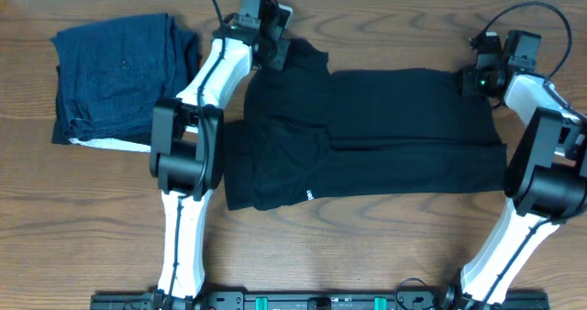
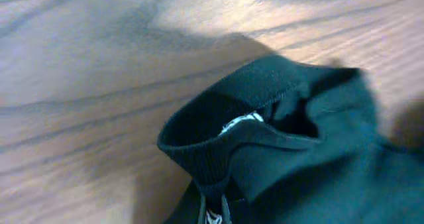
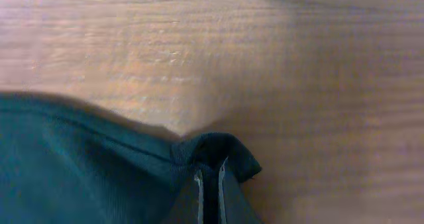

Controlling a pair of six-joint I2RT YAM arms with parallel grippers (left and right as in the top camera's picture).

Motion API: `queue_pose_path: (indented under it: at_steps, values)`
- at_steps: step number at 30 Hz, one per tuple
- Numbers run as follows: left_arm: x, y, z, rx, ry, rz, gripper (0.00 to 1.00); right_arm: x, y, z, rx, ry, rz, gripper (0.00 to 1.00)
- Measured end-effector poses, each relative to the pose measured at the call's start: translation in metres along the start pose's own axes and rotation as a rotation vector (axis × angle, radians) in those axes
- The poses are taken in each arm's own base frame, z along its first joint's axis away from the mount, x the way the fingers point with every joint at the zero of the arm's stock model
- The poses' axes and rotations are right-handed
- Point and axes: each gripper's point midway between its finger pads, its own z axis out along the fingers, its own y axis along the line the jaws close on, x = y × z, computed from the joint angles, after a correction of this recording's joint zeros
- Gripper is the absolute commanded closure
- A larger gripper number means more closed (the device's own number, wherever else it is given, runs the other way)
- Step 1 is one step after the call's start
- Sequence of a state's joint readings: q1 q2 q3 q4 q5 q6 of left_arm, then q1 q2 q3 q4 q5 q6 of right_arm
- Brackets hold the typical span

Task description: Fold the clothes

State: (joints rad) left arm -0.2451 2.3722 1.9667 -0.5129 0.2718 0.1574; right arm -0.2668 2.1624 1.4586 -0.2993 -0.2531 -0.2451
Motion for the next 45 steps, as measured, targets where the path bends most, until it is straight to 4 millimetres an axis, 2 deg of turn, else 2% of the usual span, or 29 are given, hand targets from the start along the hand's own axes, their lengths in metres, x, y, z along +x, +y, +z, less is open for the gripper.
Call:
queue_pose_path:
  at_steps: [5, 9, 14, 17, 23, 30, 35, 41, 45]
  values:
    - [-0.006, -0.01, -0.043, 0.005, 0.014, -0.003, 0.94, -0.011, 0.006, -0.032, 0.003, -0.003, -0.001, 0.99]
    - [-0.003, -0.02, -0.078, 0.022, 0.048, -0.011, 0.94, -0.014, 0.01, -0.054, 0.002, 0.004, 0.001, 0.99]
    - [0.018, -0.039, -0.118, 0.074, 0.141, -0.037, 0.94, -0.003, 0.02, -0.079, -0.015, 0.066, 0.018, 0.99]
    - [0.044, -0.053, -0.134, 0.121, 0.252, -0.065, 0.94, 0.009, 0.028, -0.096, -0.031, 0.123, 0.044, 0.99]
    - [0.08, -0.067, -0.147, 0.155, 0.414, -0.128, 0.94, 0.03, 0.031, -0.122, -0.041, 0.207, 0.096, 0.99]
    - [0.119, -0.073, -0.153, 0.147, 0.575, -0.246, 0.94, 0.07, -0.005, -0.136, 0.022, 0.318, 0.23, 0.99]
    - [0.149, -0.073, -0.139, 0.14, 0.651, -0.304, 0.94, 0.091, -0.019, -0.137, 0.045, 0.351, 0.293, 0.99]
    - [0.205, -0.076, -0.128, 0.135, 0.796, -0.372, 0.94, 0.105, -0.021, -0.127, 0.052, 0.357, 0.302, 0.99]
    - [0.217, -0.078, -0.129, 0.132, 0.834, -0.394, 0.94, 0.114, -0.02, -0.12, 0.053, 0.358, 0.308, 0.99]
